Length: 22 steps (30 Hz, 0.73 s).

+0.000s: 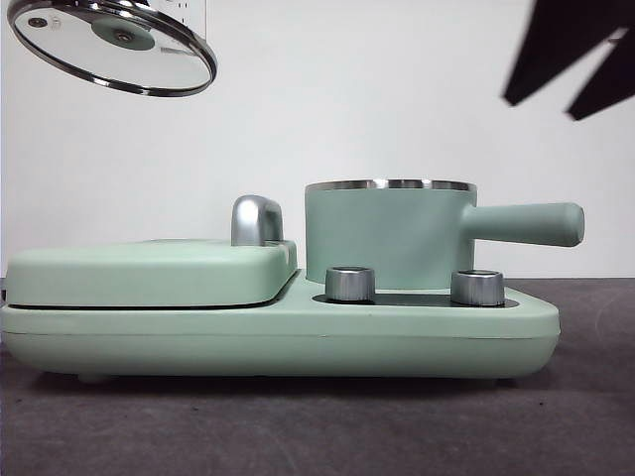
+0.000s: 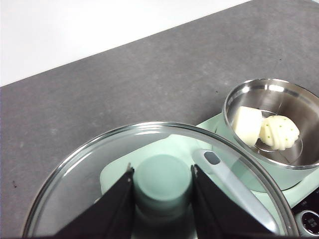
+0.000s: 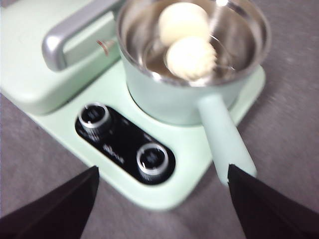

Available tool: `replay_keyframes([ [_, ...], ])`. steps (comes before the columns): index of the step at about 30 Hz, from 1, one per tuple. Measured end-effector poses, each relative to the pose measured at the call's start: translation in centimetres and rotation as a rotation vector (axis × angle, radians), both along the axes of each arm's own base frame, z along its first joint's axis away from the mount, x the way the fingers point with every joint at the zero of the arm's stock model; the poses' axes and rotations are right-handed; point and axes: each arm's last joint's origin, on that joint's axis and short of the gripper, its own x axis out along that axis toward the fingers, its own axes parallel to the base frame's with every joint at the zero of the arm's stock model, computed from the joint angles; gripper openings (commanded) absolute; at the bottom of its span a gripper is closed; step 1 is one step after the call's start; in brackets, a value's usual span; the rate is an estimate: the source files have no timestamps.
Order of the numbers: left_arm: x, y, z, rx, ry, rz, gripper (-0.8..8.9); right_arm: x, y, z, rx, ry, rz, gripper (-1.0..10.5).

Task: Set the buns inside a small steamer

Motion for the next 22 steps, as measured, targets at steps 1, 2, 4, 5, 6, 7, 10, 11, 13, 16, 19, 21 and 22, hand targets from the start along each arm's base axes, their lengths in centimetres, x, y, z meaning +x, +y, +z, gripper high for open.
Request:
replay_keyframes([
  [1, 0.0, -0.1, 0.0, -0.003, 0.001, -0.009, 0.1, -0.5, -0.4, -0.2, -0.002, -0.006, -0.012, 4.1],
  [2, 0.0, -0.2, 0.0, -0.005, 0.003, -0.02, 0.1, -1.0, -0.8, -0.3, -0.004, -0.008, -0.023, 4.1],
  [4, 0.1, -0.6, -0.2, -0.013, 0.009, -0.049, 0.1, -1.8, -1.3, -0.4, 0.005, -0.007, -0.032, 4.1],
  [5, 0.2, -0.9, -0.3, -0.018, 0.017, -0.071, 0.1, -2.2, -1.6, -0.4, 0.01, -0.005, -0.039, 4.1],
  [6, 0.4, -1.2, -0.5, -0.019, 0.023, -0.084, 0.1, -2.5, -1.8, -0.3, 0.013, -0.006, -0.045, 4.1],
  [7, 0.7, -1.7, -0.7, -0.019, 0.027, -0.098, 0.1, -2.8, -2.0, -0.3, 0.017, -0.012, -0.055, 4.1],
  [10, 1.7, -3.2, -1.5, -0.021, 0.022, -0.14, 0.1, -3.5, -2.5, 0.1, 0.041, -0.035, -0.067, 4.1],
  [11, 1.9, -3.7, -1.7, -0.021, 0.021, -0.154, 0.1, -3.6, -2.6, 0.2, 0.047, -0.042, -0.068, 4.1],
  [13, 2.5, -4.9, -2.2, -0.024, 0.015, -0.184, 0.1, -3.8, -2.8, 0.3, 0.057, -0.053, -0.071, 4.1],
  [16, 3.4, -6.9, -3.1, -0.034, -0.005, -0.234, 0.1, -3.9, -2.8, 0.3, 0.055, -0.062, -0.086, 4.1],
  [19, 4.2, -8.9, -3.9, -0.052, -0.036, -0.275, 0.1, -3.8, -2.9, 0.3, 0.049, -0.064, -0.095, 4.1],
  [21, 4.7, -10.1, -4.5, -0.071, -0.055, -0.296, 0.1, -3.8, -2.9, 0.3, 0.049, -0.063, -0.096, 4.1],
  [22, 5.0, -10.7, -4.7, -0.085, -0.065, -0.304, 0.1, -3.8, -2.9, 0.3, 0.049, -0.064, -0.095, 4.1],
])
